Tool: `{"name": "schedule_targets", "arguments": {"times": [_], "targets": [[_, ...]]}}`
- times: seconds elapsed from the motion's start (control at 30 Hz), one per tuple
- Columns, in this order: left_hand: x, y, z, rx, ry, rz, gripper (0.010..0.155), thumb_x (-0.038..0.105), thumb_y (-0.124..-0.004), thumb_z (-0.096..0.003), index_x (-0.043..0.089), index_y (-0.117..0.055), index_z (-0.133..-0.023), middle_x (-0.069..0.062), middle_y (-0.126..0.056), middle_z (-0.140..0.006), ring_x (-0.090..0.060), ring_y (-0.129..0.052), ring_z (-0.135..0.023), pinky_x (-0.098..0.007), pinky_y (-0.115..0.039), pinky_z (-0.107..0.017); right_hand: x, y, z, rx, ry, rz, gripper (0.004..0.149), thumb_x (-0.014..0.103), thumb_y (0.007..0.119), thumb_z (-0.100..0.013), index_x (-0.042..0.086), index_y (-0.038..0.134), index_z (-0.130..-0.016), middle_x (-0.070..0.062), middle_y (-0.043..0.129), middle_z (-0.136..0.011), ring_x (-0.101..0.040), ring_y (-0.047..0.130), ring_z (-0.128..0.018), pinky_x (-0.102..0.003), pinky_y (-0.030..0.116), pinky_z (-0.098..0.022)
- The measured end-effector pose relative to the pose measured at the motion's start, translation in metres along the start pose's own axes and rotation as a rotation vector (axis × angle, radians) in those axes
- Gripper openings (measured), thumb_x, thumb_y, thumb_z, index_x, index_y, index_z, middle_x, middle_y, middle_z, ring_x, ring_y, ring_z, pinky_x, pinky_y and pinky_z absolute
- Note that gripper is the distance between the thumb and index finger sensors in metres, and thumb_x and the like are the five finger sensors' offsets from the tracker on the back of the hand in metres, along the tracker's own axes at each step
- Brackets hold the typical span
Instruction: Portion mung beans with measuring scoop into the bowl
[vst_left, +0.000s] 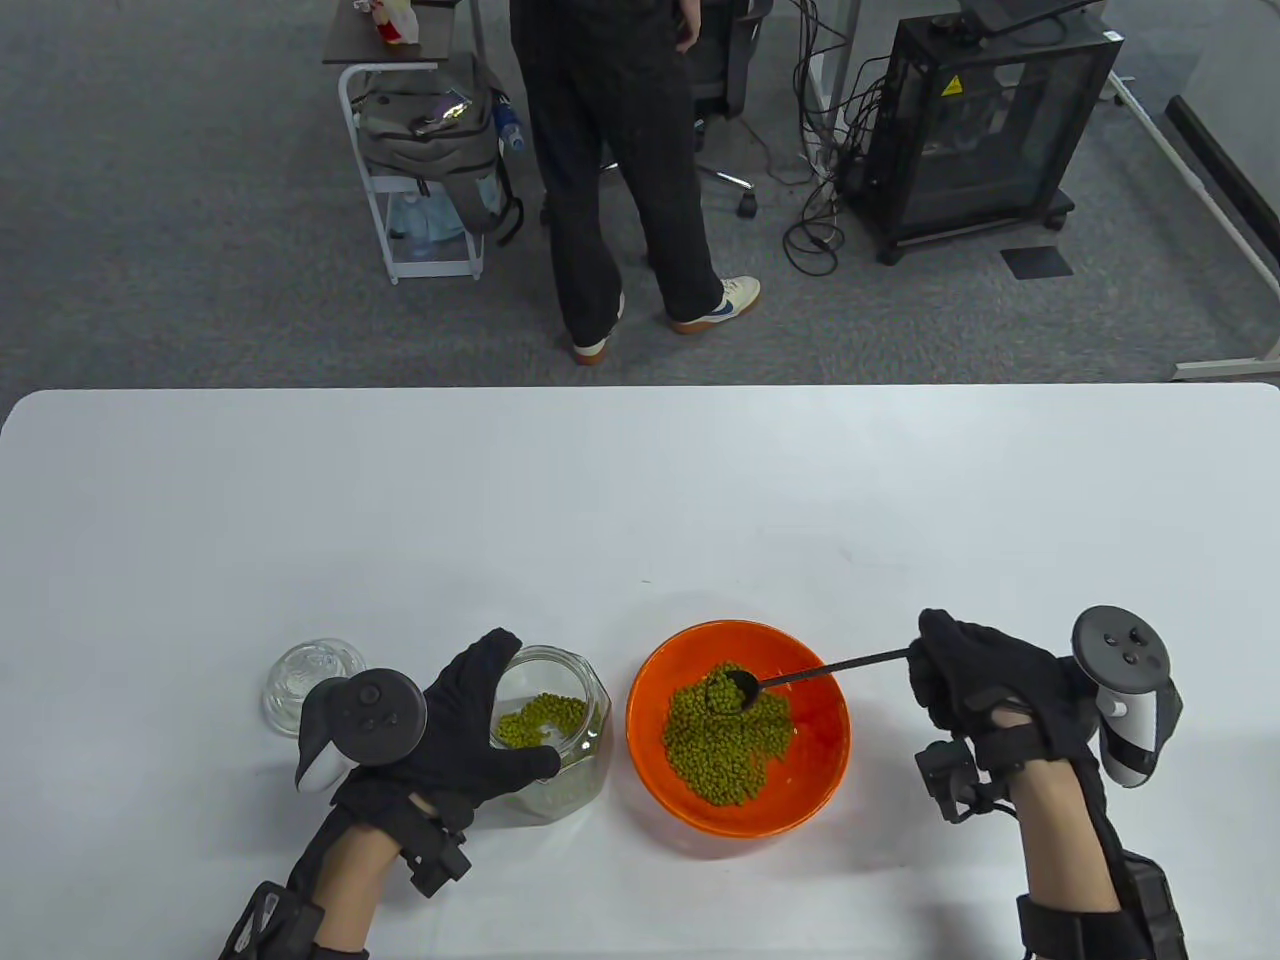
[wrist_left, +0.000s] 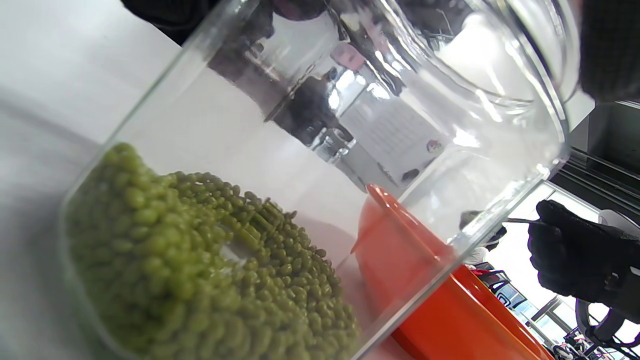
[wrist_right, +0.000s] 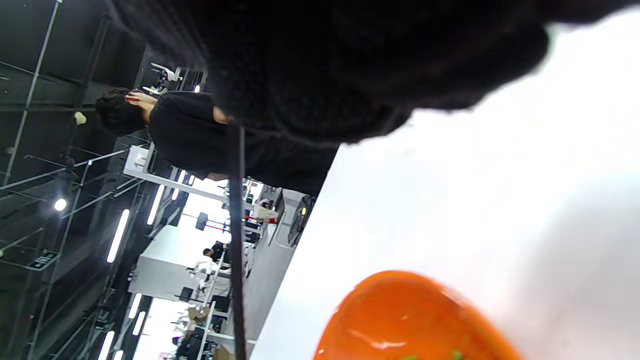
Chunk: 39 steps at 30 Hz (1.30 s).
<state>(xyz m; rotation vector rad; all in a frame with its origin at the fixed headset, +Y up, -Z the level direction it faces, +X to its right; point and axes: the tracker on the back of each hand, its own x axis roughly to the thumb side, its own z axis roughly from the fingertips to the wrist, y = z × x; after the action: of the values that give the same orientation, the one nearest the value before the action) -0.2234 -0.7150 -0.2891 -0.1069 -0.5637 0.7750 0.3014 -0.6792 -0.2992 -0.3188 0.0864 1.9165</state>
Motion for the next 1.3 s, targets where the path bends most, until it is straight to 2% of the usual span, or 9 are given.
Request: {"name": "schedule_targets", "arguments": {"times": [0.23, 0.37, 0.6, 0.73, 0.9, 1.3], "targets": [[0.0, 0.0, 0.0, -0.001, 0.0, -0.001, 0.122, 0.084, -0.083, -0.0409, 0.005, -0.022, -0.11, -0.028, -0.035, -0.116, -0.06, -0.055, -0.105, -0.074, -0.053, -0.072, -0.001, -0.009, 0.006, -0.056, -0.018, 0.123, 0.044, 0.049, 0.08, -0.048, 0.01, 0.1, -0.055, -0.01, 0.104, -0.041, -0.021, 0.1, -0.018, -0.036, 0.087, -0.015], [0.0, 0.0, 0.0, -0.001, 0.0, -0.002, 0.122, 0.084, -0.083, -0.0409, 0.005, -0.022, -0.11, -0.028, -0.035, -0.116, -0.06, -0.055, -0.105, -0.074, -0.053, -0.072, 0.002, -0.01, 0.008, -0.05, -0.033, 0.158, 0.044, 0.05, 0.083, -0.047, 0.01, 0.101, -0.055, -0.011, 0.104, -0.041, -0.022, 0.1, -0.018, -0.036, 0.087, -0.016], [0.0, 0.0, 0.0, -0.001, 0.0, -0.002, 0.122, 0.084, -0.083, -0.0407, 0.005, -0.022, -0.11, -0.028, -0.035, -0.116, -0.06, -0.055, -0.105, -0.074, -0.053, -0.072, 0.017, -0.006, 0.019, -0.07, -0.133, 0.288, 0.043, 0.05, 0.087, -0.045, 0.012, 0.102, -0.056, -0.011, 0.105, -0.044, -0.024, 0.101, -0.021, -0.037, 0.087, -0.018], [0.0, 0.0, 0.0, 0.0, 0.0, -0.002, 0.122, 0.084, -0.083, -0.0408, 0.005, -0.022, -0.11, -0.028, -0.035, -0.116, -0.059, -0.055, -0.105, -0.074, -0.053, -0.072, 0.03, 0.002, 0.027, -0.038, -0.311, 0.364, 0.043, 0.051, 0.087, -0.045, 0.012, 0.103, -0.056, -0.011, 0.105, -0.046, -0.024, 0.101, -0.022, -0.038, 0.087, -0.02], [0.0, 0.0, 0.0, 0.0, 0.001, -0.002, 0.122, 0.084, -0.083, -0.0409, 0.005, -0.022, -0.11, -0.028, -0.035, -0.116, -0.059, -0.055, -0.105, -0.074, -0.053, -0.072, 0.049, 0.011, 0.045, -0.034, -0.619, 0.537, 0.043, 0.052, 0.087, -0.044, 0.014, 0.102, -0.057, -0.009, 0.105, -0.047, -0.024, 0.101, -0.024, -0.038, 0.087, -0.021], [0.0, 0.0, 0.0, 0.0, 0.001, -0.006, 0.122, 0.084, -0.083, -0.0408, 0.005, -0.022, -0.11, -0.028, -0.035, -0.116, -0.059, -0.055, -0.105, -0.074, -0.053, -0.072, 0.076, 0.034, 0.088, -0.139, -0.984, 0.77, 0.043, 0.051, 0.085, -0.04, 0.016, 0.101, -0.061, -0.01, 0.104, -0.055, -0.028, 0.1, -0.032, -0.042, 0.085, -0.028]]}}
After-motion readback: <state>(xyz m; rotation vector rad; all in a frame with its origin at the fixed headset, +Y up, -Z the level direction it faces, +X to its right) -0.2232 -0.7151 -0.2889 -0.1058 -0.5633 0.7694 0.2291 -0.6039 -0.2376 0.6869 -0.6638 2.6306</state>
